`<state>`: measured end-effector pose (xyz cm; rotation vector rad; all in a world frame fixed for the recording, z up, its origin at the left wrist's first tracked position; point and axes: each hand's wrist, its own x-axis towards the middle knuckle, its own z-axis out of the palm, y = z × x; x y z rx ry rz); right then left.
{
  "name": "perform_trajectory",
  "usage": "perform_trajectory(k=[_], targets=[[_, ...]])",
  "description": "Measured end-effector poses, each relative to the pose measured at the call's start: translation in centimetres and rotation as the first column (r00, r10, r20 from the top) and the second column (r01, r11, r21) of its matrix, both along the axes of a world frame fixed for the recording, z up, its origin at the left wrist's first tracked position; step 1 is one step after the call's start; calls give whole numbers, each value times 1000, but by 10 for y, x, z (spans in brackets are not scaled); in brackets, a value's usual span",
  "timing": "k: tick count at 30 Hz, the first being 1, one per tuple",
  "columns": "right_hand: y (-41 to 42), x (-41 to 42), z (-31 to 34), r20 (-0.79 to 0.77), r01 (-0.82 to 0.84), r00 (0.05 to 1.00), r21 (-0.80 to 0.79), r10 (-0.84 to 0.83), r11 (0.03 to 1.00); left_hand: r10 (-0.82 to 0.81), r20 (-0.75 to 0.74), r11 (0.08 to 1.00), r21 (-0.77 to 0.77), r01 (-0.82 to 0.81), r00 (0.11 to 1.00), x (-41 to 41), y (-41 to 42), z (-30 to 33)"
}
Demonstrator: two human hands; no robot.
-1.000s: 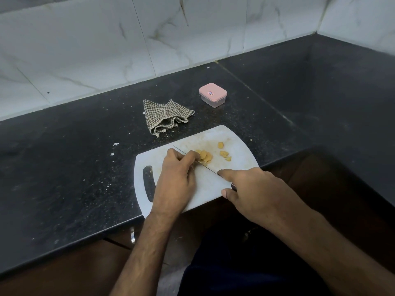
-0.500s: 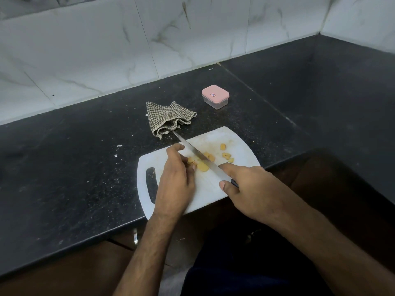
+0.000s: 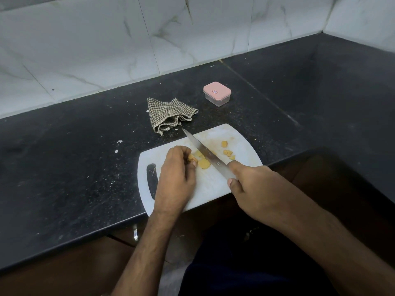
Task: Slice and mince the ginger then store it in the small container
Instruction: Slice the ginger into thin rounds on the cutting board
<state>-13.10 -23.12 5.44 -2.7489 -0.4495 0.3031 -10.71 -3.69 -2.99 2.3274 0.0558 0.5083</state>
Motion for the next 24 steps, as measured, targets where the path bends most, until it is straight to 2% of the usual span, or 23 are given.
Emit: perform_trajectory(k=[11,17,24], targets=[[15,0,-7,-43,-29,999,-21,28,999,95,-9,993,-63,-95,995,-1,2,2],[22,2,-8,-49,-58,997,-35,56,998,100,-107,992,-68,-108,989,-1,19,13],[32,-3,-13,-5,-83,997,-43,82,996,98,-36,986,-133,-102,995,-8,30,3]])
